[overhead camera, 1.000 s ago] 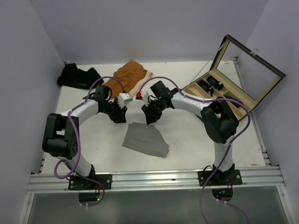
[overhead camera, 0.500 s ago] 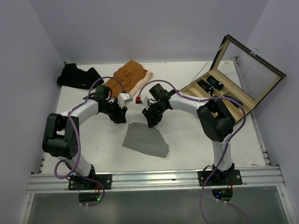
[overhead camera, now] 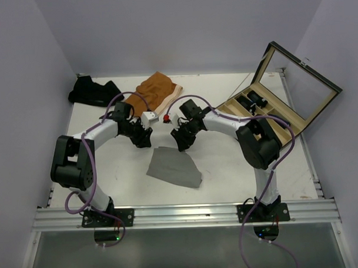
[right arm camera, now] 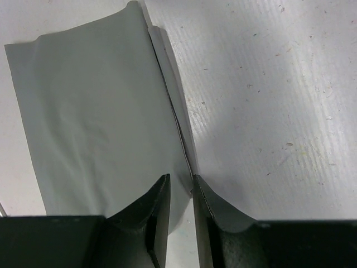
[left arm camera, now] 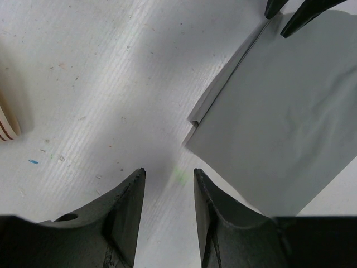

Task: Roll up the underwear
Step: Fold the underwear

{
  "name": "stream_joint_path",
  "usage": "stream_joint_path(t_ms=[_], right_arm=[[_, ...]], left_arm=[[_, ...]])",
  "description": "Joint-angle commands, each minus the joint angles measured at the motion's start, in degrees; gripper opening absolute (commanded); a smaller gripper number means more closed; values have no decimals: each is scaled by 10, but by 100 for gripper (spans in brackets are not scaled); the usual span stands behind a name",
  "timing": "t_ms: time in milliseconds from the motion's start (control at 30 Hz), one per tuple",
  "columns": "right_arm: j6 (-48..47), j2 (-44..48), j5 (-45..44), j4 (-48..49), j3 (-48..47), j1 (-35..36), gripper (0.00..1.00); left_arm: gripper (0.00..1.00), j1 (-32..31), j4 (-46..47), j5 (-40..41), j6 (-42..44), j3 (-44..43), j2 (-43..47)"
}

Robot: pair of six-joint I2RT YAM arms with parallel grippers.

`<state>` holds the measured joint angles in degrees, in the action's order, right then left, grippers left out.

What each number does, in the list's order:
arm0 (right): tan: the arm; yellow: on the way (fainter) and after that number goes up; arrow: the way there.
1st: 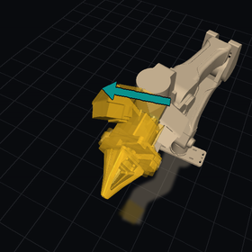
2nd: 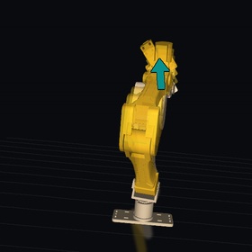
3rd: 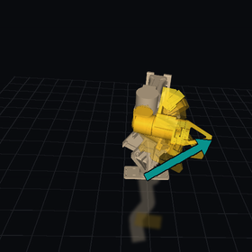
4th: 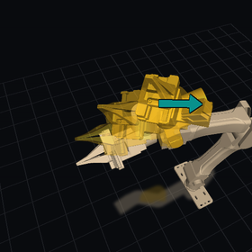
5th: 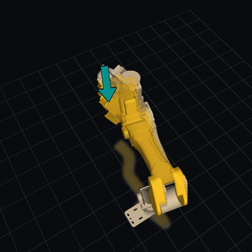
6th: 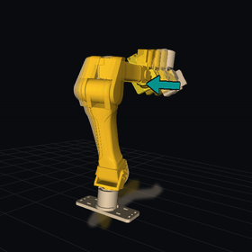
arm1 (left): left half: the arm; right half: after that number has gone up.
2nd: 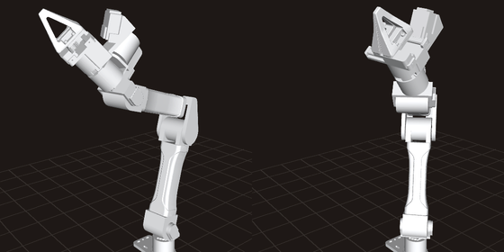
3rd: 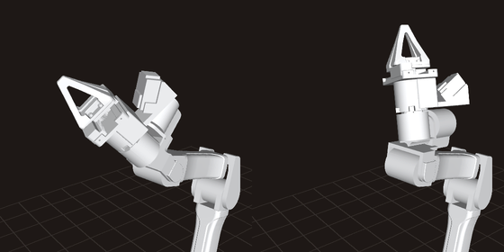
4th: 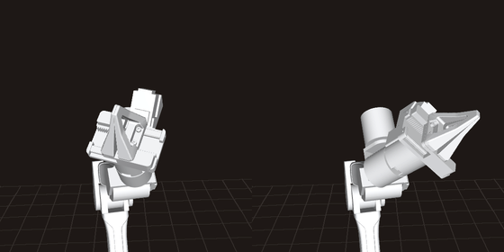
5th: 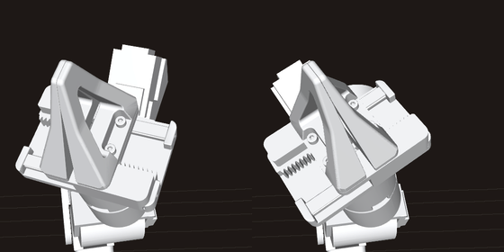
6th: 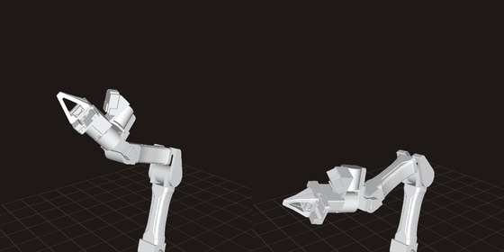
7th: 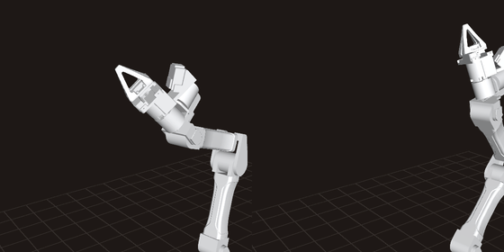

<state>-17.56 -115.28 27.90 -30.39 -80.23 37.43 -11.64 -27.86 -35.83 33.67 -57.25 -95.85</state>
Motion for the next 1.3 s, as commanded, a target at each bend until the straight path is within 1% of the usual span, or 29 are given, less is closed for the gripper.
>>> stream_joint_path(t_ms=[0,167,400,500,533,633,833,1000,1133,1267], right_arm=[[-4,13,-9,11,-12,-5,27],[-13,4,-4,2,-12,-6,26],[-27,0,3,-9,-11,-6,21],[-30,-3,4,-12,-12,-5,18],[-30,-2,4,-12,-10,-5,15],[-32,0,4,-9,-9,-5,11],[-37,-6,11,-18,-14,-6,7],[-42,-4,17,-24,-14,-5,0],[-44,8,26,-26,-7,-6,0],[-38,43,28,-22,7,-6,0]], left_arm=[[44,6,16,-23,6,7,17],[45,6,11,-21,15,9,19],[45,6,12,-23,15,9,18],[45,6,11,-21,16,8,18],[45,6,10,-21,17,7,18],[45,6,10,-20,17,7,18],[46,6,9,-20,18,7,20],[46,7,9,-20,18,7,20],[46,6,11,-19,18,7,20],[46,6,15,-20,15,11,22]])
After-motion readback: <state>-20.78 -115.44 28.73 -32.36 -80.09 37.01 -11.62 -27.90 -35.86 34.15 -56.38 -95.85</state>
